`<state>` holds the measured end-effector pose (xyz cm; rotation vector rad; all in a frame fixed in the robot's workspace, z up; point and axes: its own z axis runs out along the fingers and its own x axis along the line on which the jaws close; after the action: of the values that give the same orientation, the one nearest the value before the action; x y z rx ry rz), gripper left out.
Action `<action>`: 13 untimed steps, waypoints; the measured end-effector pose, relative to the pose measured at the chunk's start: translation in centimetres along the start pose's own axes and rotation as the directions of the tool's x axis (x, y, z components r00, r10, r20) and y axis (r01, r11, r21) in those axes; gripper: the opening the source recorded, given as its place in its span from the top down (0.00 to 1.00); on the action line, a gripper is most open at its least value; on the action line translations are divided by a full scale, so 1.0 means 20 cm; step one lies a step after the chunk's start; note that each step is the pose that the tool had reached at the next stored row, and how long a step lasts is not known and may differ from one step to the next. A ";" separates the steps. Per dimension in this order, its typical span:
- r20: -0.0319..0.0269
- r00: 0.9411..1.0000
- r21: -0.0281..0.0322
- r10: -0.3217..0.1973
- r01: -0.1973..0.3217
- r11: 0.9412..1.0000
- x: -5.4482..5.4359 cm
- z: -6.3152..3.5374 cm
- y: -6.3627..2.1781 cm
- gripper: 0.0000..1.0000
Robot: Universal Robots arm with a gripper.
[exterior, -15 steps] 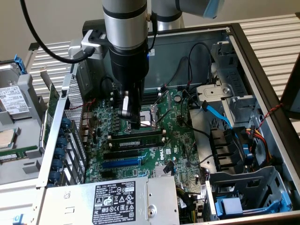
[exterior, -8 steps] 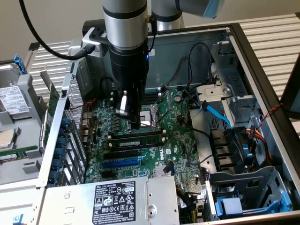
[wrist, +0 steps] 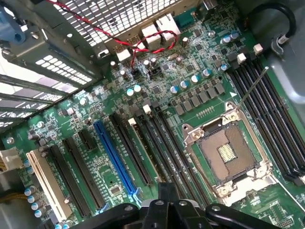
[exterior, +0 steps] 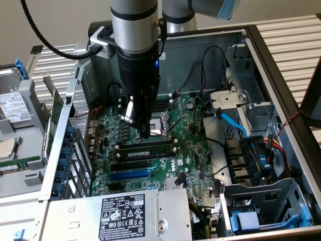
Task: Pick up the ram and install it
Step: 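Press down the ram until it locks into place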
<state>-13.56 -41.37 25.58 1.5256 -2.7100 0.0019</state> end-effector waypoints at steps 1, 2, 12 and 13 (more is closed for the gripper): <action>0.000 1.000 0.000 0.015 -0.015 1.000 0.00 0.000 0.000 0.89; 0.000 1.000 -0.001 0.031 -0.031 1.000 0.00 0.000 0.000 0.89; 0.002 0.982 -0.006 0.190 -0.190 0.982 0.00 0.000 0.000 0.89; 0.002 0.979 -0.006 0.205 -0.205 0.979 0.00 0.000 0.000 0.89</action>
<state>-13.57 -41.37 25.58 1.2385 -2.8527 -0.0031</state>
